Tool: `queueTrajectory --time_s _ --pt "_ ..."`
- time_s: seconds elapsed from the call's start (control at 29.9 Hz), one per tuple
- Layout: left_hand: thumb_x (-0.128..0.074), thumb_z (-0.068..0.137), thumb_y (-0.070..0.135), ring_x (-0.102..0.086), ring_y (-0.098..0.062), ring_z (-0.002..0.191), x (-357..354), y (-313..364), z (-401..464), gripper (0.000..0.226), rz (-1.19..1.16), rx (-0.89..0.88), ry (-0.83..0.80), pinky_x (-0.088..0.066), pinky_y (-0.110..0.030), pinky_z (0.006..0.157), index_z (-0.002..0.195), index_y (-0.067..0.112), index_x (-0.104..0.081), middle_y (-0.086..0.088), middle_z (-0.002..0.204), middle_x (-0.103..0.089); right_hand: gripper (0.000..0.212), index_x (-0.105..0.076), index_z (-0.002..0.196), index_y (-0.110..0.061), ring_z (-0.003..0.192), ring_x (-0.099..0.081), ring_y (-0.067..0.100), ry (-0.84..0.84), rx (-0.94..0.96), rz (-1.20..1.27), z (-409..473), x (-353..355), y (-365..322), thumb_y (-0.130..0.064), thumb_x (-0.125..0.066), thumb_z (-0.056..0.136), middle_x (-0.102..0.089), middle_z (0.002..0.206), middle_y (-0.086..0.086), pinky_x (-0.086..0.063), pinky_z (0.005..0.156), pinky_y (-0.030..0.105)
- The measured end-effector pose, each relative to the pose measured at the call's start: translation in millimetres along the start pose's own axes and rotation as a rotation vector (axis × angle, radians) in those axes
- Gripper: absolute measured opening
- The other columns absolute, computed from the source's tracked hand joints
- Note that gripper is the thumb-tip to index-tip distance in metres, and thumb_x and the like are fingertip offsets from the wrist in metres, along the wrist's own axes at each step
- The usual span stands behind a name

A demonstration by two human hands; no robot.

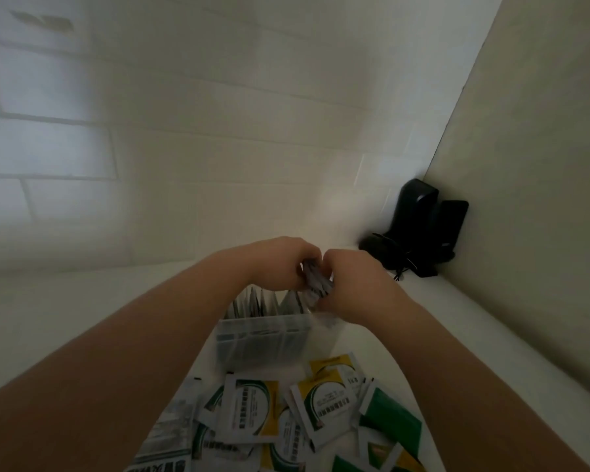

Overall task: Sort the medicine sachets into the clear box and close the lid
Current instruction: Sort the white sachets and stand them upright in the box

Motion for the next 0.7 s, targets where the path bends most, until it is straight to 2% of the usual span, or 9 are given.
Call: queueTrajectory --time_s 0.1,0.2,0.27,0.37,0.4,0.47,0.53,0.63,0.7 --pt "-0.057 0.081 0.011 -0.055 -0.019 0.084 -7 6 -2 0.025 0.054 -0.022 -0.015 -0.039 -0.027 0.073 0.105 0.015 -0.060 -0.006 0.105 -0.065 0.028 -0.056 0.101 -0.011 0.072 -0.047 0.017 -0.082 0.020 -0.046 4 -7 -6 -0.019 -0.066 0.076 -0.060 0.097 0.009 -0.036 0.062 0.027" --pt "-0.053 0.082 0.007 -0.058 -0.027 0.094 -7 9 -5 0.021 0.097 -0.039 -0.016 -0.046 -0.035 0.080 0.101 0.011 -0.062 -0.012 0.106 -0.064 0.028 -0.057 0.106 -0.008 0.076 -0.049 0.018 -0.190 0.048 -0.094 5 -11 -11 -0.022 -0.063 0.082 -0.061 0.104 0.010 -0.035 0.065 0.026" --pt "-0.052 0.083 0.008 -0.057 -0.028 0.097 -7 8 -6 0.021 0.125 -0.040 -0.024 -0.047 -0.040 0.086 0.102 0.009 -0.062 -0.012 0.107 -0.063 0.030 -0.057 0.110 -0.007 0.090 -0.056 0.022 -0.248 0.046 -0.121 5 -13 -13 -0.020 -0.060 0.084 -0.060 0.110 0.012 -0.036 0.068 0.026" --pt "-0.053 0.084 0.011 -0.054 -0.029 0.101 -8 3 -7 0.022 0.166 -0.028 -0.022 -0.045 -0.042 0.088 0.103 0.004 -0.062 -0.014 0.109 -0.062 0.032 -0.054 0.115 -0.003 0.108 -0.053 0.027 -0.353 0.040 -0.193 7 -20 -18 -0.019 -0.057 0.087 -0.056 0.118 0.017 -0.042 0.082 0.027" --pt "-0.053 0.084 0.012 -0.053 -0.029 0.102 -8 2 -7 0.023 0.169 -0.019 -0.019 -0.045 -0.041 0.089 0.104 0.004 -0.062 -0.014 0.110 -0.061 0.029 -0.055 0.112 -0.004 0.109 -0.052 0.026 -0.399 0.035 -0.211 7 -22 -19 -0.019 -0.056 0.088 -0.056 0.114 0.018 -0.043 0.083 0.024" --pt "-0.051 0.085 0.008 -0.054 -0.024 0.099 -7 0 -7 0.023 0.125 0.004 0.006 -0.046 -0.035 0.086 0.106 0.007 -0.060 -0.010 0.112 -0.062 0.020 -0.057 0.095 -0.005 0.093 -0.053 0.022 -0.462 0.032 -0.198 7 -23 -20 -0.024 -0.055 0.088 -0.057 0.091 0.015 -0.043 0.068 0.013" --pt "-0.047 0.083 0.000 -0.055 -0.016 0.089 -1 1 -8 0.029 0.045 0.012 0.046 -0.046 -0.031 0.080 0.106 0.013 -0.059 -0.004 0.110 -0.064 0.027 -0.058 0.098 -0.003 0.078 -0.057 0.018 -0.451 0.016 -0.092 10 -20 -18 -0.027 -0.059 0.085 -0.062 0.088 0.010 -0.044 0.066 0.020" --pt "-0.040 0.079 -0.008 -0.058 -0.013 0.086 9 4 -13 0.043 0.003 -0.009 0.077 -0.049 -0.031 0.081 0.108 0.017 -0.060 0.000 0.108 -0.063 0.027 -0.059 0.108 -0.005 0.089 -0.063 0.021 -0.299 0.019 -0.031 14 -10 -12 -0.018 -0.058 0.085 -0.068 0.101 0.010 -0.046 0.079 0.029" --pt "-0.041 0.080 -0.007 -0.056 -0.010 0.084 22 11 -20 0.042 0.010 -0.038 0.138 -0.045 -0.025 0.078 0.106 0.017 -0.062 0.001 0.105 -0.064 0.023 -0.062 0.106 -0.008 0.090 -0.063 0.022 -0.168 0.024 0.035 11 -1 -10 -0.015 -0.054 0.086 -0.068 0.102 0.010 -0.049 0.078 0.030"
Point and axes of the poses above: each hand's wrist, its own z-axis towards the middle knuckle, its own x-axis out of the back of the hand, y = z × x, the point moved 8 cm from there along z, towards the middle knuckle
